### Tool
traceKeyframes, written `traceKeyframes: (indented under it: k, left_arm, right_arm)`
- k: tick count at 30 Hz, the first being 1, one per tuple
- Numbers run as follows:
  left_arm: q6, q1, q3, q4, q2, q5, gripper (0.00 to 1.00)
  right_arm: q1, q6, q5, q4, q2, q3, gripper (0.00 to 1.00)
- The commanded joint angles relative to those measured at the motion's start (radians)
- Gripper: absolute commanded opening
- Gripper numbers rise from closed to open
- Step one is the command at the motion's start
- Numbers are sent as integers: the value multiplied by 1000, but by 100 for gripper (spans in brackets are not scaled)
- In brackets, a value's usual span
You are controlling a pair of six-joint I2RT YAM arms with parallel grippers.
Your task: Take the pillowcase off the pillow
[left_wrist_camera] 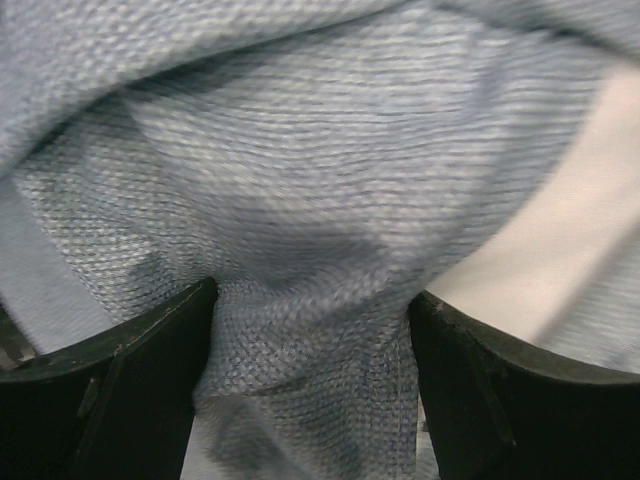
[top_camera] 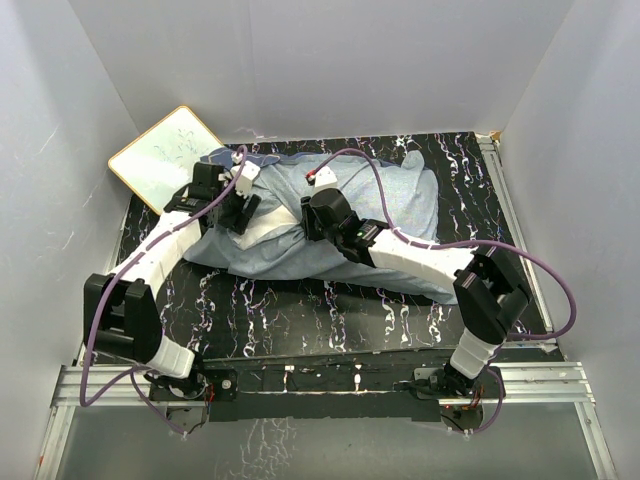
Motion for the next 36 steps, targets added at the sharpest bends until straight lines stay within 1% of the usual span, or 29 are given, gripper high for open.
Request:
traceKeyframes:
  k: [1, 4, 8, 9, 11, 13, 14, 15, 17, 18, 20, 22, 24, 27, 29, 32, 36]
  left_arm:
    - [140, 5, -16, 111, 16, -404, 66]
    - [181, 15, -38, 197, -10, -502, 58]
    - [250, 19, -83, 342, -27, -591, 40]
    - [248, 20, -80, 346, -20, -595, 38]
    - [213, 26, -64, 309, 7, -570, 38]
    - [147, 34, -36, 232, 43, -499, 41]
    - [97, 38, -20, 185, 62, -458, 41]
    - [60, 40, 1, 143, 84, -414, 32]
    - [1, 44, 45, 92, 112, -320, 5]
    - [-15, 44, 64, 78, 116, -274, 0]
    - [-37, 44, 108, 56, 107, -167, 0]
    - [-50, 44, 173, 30, 105, -99, 0]
    - [-85, 44, 259, -1, 119, -76, 0]
    - [-176, 57, 398, -35, 162, -95, 0]
    - [-200, 58, 485, -49, 188, -75, 0]
    - [-244, 58, 547, 4, 191, -30, 0]
    - [-278, 57, 701, 49, 222, 75, 0]
  right_arm:
    - [-2, -18, 0, -66, -21, 7, 25]
    - [-8, -27, 0, -76, -33, 18, 25]
    - [-24, -50, -11, -85, -56, 36, 25]
    - [-35, -53, -26, -91, -62, 41, 25]
    - [-74, -54, -97, -106, -74, 59, 27]
    - [-130, -55, -175, -125, -85, 86, 33]
    - [-161, -55, -203, -134, -88, 100, 37]
    - [-197, -55, -234, -139, -92, 115, 42]
    - [-267, -58, -298, -146, -94, 148, 53]
    - [-303, -64, -319, -146, -95, 166, 58]
    - [-358, -106, -349, -125, -94, 192, 68]
    - [-382, -187, -335, -88, -92, 196, 76]
    - [-383, -254, -283, -90, -84, 199, 78]
    - [-367, -209, -204, -204, -67, 179, 76]
    - [-340, -158, -204, -199, -117, 43, 74]
    - [-298, -124, -187, -116, -228, -189, 72]
    - [-285, -63, -231, -69, -324, -377, 69]
